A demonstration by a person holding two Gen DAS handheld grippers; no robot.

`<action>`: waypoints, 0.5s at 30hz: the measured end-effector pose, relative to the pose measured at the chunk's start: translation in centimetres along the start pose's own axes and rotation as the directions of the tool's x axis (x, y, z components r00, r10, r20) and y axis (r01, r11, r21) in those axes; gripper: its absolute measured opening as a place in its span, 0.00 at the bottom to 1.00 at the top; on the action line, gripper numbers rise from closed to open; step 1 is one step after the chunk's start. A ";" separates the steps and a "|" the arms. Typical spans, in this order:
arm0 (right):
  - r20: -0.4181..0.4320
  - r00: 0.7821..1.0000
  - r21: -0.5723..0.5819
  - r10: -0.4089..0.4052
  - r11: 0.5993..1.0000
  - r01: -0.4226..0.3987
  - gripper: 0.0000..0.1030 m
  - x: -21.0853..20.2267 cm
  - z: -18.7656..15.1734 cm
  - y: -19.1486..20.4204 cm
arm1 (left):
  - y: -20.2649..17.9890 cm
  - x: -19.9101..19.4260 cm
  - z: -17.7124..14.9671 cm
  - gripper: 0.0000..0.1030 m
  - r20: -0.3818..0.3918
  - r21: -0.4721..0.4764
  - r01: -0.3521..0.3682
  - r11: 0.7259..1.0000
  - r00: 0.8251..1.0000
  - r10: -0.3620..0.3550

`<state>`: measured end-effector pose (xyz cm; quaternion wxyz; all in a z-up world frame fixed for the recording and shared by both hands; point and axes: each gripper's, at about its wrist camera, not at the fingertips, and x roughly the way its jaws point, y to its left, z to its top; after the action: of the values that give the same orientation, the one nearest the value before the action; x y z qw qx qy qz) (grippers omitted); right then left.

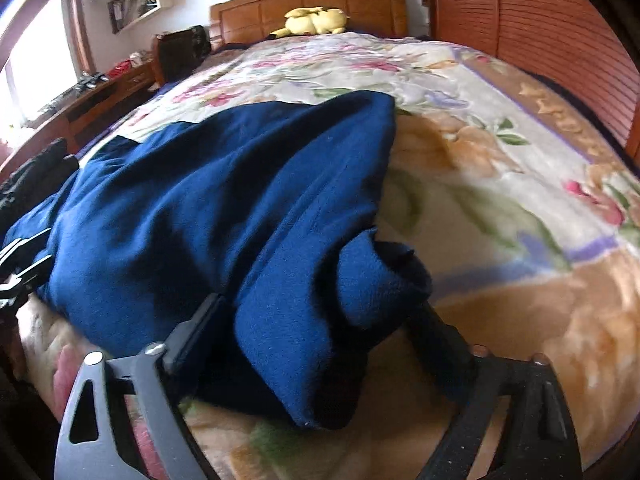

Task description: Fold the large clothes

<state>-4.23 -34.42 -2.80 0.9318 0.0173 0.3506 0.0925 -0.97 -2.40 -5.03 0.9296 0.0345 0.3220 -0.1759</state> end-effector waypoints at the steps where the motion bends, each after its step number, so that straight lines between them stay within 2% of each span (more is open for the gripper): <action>1: -0.006 1.000 0.002 0.026 1.000 -0.026 0.72 0.0 0.1 0.0 | 0.0 0.0 0.0 0.77 0.000 0.001 0.000 1.000 1.000 0.000; 3: -0.015 0.997 0.006 0.071 0.997 -0.071 0.59 -0.1 0.2 0.0 | 0.0 0.0 0.0 0.77 -0.002 0.000 0.001 1.000 1.000 -0.001; 5: -0.017 0.997 -0.003 0.082 0.997 -0.082 0.53 -0.2 0.4 -0.1 | 0.1 0.1 0.0 0.77 -0.003 0.000 0.004 1.000 1.000 -0.004; 7: -0.007 0.995 -0.016 0.097 0.995 -0.097 0.35 -0.5 0.4 -0.2 | 0.3 0.1 -0.1 0.77 -0.005 -0.002 0.012 1.000 1.000 -0.012; 10: 0.031 0.991 0.002 0.130 0.992 -0.130 0.28 -1.5 0.6 -1.1 | 0.9 -0.3 -0.2 0.77 -0.011 -0.002 0.024 1.000 1.000 -0.024; 15: 0.118 0.985 -0.032 0.129 0.991 -0.126 0.25 -4.6 2.3 -0.3 | 2.2 -1.6 -0.7 0.77 -0.003 -0.014 0.026 1.000 1.000 -0.026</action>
<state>-6.05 -35.53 1.91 0.9434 0.0341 0.2910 0.1551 -1.79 0.27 -4.68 0.9269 0.0240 0.3251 -0.1859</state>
